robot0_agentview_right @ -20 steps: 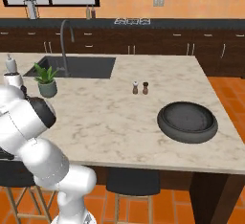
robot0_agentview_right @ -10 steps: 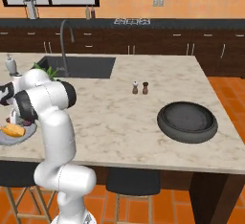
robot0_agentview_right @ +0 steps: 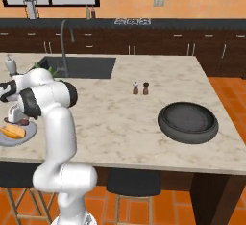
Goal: Place one bun and one sausage from the bowl on each plate.
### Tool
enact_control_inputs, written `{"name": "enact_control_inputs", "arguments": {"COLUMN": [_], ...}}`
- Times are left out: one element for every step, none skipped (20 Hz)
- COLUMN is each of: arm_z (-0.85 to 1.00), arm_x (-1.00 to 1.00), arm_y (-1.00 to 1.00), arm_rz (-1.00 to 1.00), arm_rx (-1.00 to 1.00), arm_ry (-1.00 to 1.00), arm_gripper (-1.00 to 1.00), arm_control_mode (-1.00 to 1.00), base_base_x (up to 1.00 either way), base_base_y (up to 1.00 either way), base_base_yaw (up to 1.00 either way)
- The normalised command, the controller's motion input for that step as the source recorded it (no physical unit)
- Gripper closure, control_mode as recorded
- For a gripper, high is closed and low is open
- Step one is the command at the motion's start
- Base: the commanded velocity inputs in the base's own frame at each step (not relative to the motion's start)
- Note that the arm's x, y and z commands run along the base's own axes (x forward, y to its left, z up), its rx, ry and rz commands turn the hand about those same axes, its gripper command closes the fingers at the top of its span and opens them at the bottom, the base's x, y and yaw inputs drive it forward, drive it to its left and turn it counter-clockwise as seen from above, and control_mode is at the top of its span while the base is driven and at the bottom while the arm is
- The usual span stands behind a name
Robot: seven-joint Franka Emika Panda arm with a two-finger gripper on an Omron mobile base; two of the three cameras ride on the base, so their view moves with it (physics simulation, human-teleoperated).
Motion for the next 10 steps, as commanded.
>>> {"name": "enact_control_inputs", "arguments": {"arm_z": [-0.34,-0.25,-0.25,-0.11,0.0,0.0,0.0,0.0,0.04,0.44], "arm_x": [-0.25,-0.21,-0.2,-0.15,-0.09,-0.04,-0.17,-0.22,-0.19,-0.35], "arm_y": [-0.18,-0.43,-0.53,-0.47,-0.41,-0.34,-0.35,-0.22,-0.23,-0.16], "arm_rz": [-0.05,-0.05,-0.04,-0.05,-0.07,-0.09,-0.08,-0.07,-0.08,-0.11], "arm_rx": [0.01,0.01,0.01,0.03,0.05,0.07,0.08,0.1,0.11,0.1], "arm_ry": [-0.04,-0.1,-0.1,-0.09,-0.07,-0.02,0.0,0.0,0.0,-0.09], "arm_gripper": [-1.0,-1.0,-1.0,-1.0,-1.0,-1.0,-1.0,-1.0,-1.0,-1.0], "arm_control_mode": [-1.0,-1.0,-1.0,-1.0,-1.0,-1.0,-1.0,-1.0,-1.0,-1.0], "base_base_x": [0.0,0.0,0.0,0.0,0.0,0.0,0.0,0.0,0.0,0.0], "base_base_y": [0.0,0.0,0.0,0.0,0.0,0.0,0.0,0.0,0.0,0.0], "base_base_yaw": [0.0,0.0,0.0,0.0,0.0,0.0,0.0,0.0,0.0,0.0]}}
